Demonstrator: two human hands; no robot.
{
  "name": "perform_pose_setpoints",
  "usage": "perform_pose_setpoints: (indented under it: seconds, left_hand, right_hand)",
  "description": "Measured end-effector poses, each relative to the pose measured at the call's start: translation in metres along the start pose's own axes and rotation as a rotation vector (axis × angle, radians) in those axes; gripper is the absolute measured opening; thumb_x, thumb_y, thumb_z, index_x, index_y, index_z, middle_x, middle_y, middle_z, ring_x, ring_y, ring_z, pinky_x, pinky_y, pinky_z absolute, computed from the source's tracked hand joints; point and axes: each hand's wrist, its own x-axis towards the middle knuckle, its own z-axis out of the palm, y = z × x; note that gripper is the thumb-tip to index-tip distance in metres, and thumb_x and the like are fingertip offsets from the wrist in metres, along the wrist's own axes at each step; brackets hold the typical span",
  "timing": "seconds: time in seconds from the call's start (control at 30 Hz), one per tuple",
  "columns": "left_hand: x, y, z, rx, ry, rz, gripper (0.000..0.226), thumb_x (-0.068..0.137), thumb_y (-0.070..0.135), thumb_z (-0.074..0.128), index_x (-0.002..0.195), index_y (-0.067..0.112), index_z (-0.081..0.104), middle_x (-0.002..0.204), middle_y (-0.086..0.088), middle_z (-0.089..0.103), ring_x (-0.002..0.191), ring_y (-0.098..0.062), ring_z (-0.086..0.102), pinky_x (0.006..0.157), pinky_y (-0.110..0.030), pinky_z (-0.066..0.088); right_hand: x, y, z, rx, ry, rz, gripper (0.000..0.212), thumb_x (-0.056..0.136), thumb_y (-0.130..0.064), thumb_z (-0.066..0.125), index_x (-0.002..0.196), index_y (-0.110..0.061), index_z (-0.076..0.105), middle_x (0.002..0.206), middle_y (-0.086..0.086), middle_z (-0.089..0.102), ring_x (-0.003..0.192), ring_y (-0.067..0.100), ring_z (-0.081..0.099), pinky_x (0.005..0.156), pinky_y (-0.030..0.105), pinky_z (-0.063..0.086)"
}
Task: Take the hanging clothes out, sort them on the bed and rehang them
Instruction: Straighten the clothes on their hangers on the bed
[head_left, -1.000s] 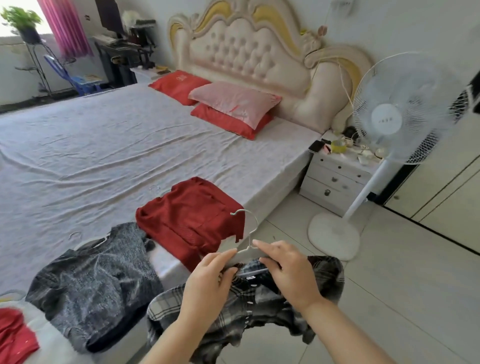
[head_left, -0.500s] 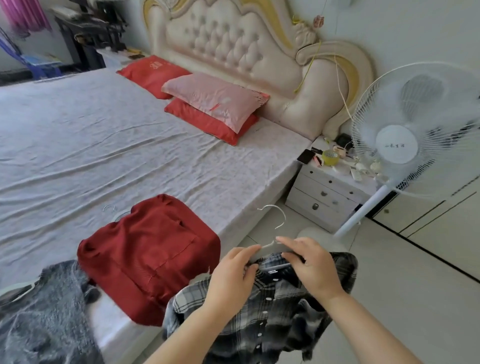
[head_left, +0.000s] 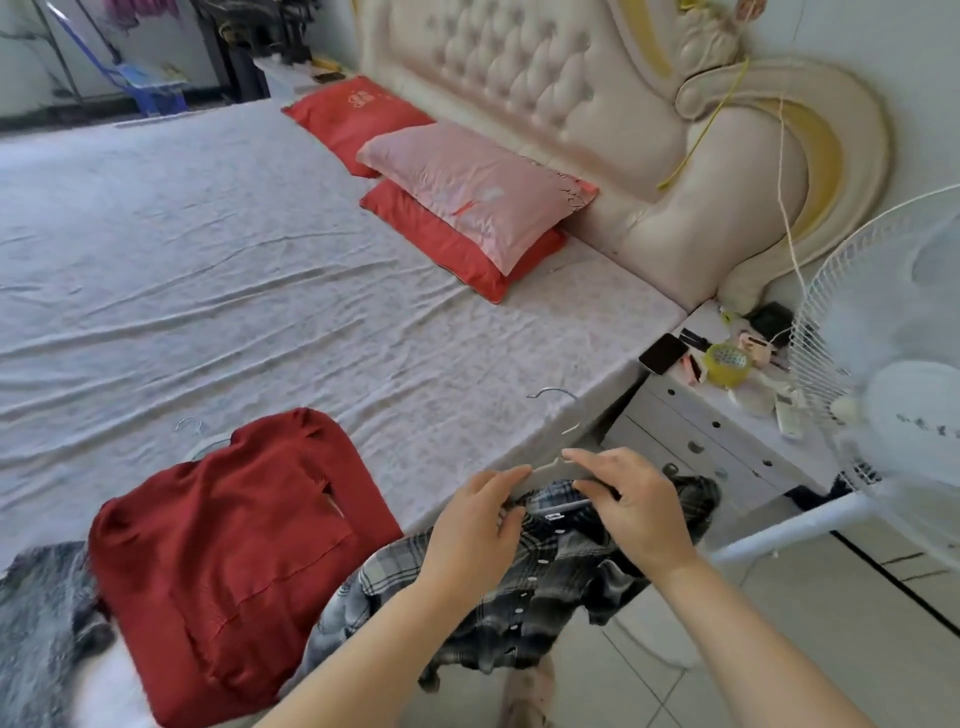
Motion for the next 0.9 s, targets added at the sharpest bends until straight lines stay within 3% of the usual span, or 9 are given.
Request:
perform_pose_setpoints:
  seconds: [0.1, 0.27, 0.37, 0.5, 0.73, 0.9]
  left_hand:
    - [0.038, 0.011, 0.018, 0.000, 0.038, -0.064, 0.044, 0.092, 0.018, 0.050, 0.133, 0.033, 0.044, 0.114, 0.019, 0.044, 0.091, 0.003, 0.041, 0.071, 0.001, 0.032]
    - [0.090, 0.020, 0.030, 0.016, 0.115, -0.144, 0.042, 0.093, 0.019, 0.049, 0.133, 0.032, 0.044, 0.121, 0.014, 0.048, 0.095, 0.003, 0.038, 0.081, -0.012, 0.030]
    - [0.116, 0.016, 0.027, 0.033, 0.152, -0.165, 0.042, 0.093, 0.018, 0.050, 0.133, 0.029, 0.045, 0.121, 0.013, 0.048, 0.094, 0.005, 0.037, 0.079, -0.005, 0.028]
    - [0.151, 0.000, 0.016, 0.027, 0.202, -0.175, 0.041, 0.091, 0.014, 0.052, 0.131, 0.026, 0.049, 0.116, 0.013, 0.050, 0.086, 0.009, 0.037, 0.076, 0.006, 0.028]
    - [0.207, -0.047, -0.022, 0.005, 0.275, -0.256, 0.041, 0.091, 0.013, 0.053, 0.129, 0.026, 0.050, 0.108, 0.018, 0.045, 0.084, 0.008, 0.038, 0.074, 0.008, 0.027]
    - [0.242, -0.085, -0.057, 0.003, 0.301, -0.318, 0.039, 0.090, 0.011, 0.053, 0.128, 0.022, 0.052, 0.115, 0.009, 0.052, 0.090, 0.000, 0.043, 0.076, 0.004, 0.029]
  right_hand:
    - [0.041, 0.035, -0.010, 0.017, -0.055, -0.035, 0.038, 0.079, -0.004, 0.070, 0.112, -0.021, 0.068, 0.082, -0.001, 0.061, 0.078, 0.018, 0.059, 0.071, 0.031, 0.052]
    - [0.103, 0.069, -0.017, 0.050, -0.127, -0.121, 0.037, 0.077, -0.001, 0.071, 0.109, -0.018, 0.069, 0.081, 0.002, 0.064, 0.076, 0.020, 0.060, 0.071, 0.028, 0.049]
    - [0.135, 0.079, -0.010, 0.069, -0.154, -0.144, 0.036, 0.076, -0.001, 0.071, 0.108, -0.017, 0.070, 0.079, 0.002, 0.063, 0.074, 0.018, 0.058, 0.068, 0.018, 0.042]
    - [0.176, 0.085, 0.010, 0.127, -0.188, -0.126, 0.035, 0.078, 0.000, 0.069, 0.108, -0.019, 0.070, 0.076, -0.005, 0.057, 0.074, 0.014, 0.054, 0.066, 0.019, 0.040]
    - [0.254, 0.069, 0.059, 0.151, -0.256, -0.125, 0.036, 0.079, -0.002, 0.069, 0.109, -0.021, 0.069, 0.077, -0.005, 0.056, 0.074, 0.012, 0.053, 0.066, 0.016, 0.040]
    - [0.311, 0.052, 0.102, 0.139, -0.329, -0.159, 0.034, 0.079, -0.004, 0.069, 0.109, -0.020, 0.070, 0.079, -0.002, 0.058, 0.074, 0.011, 0.051, 0.066, 0.014, 0.037]
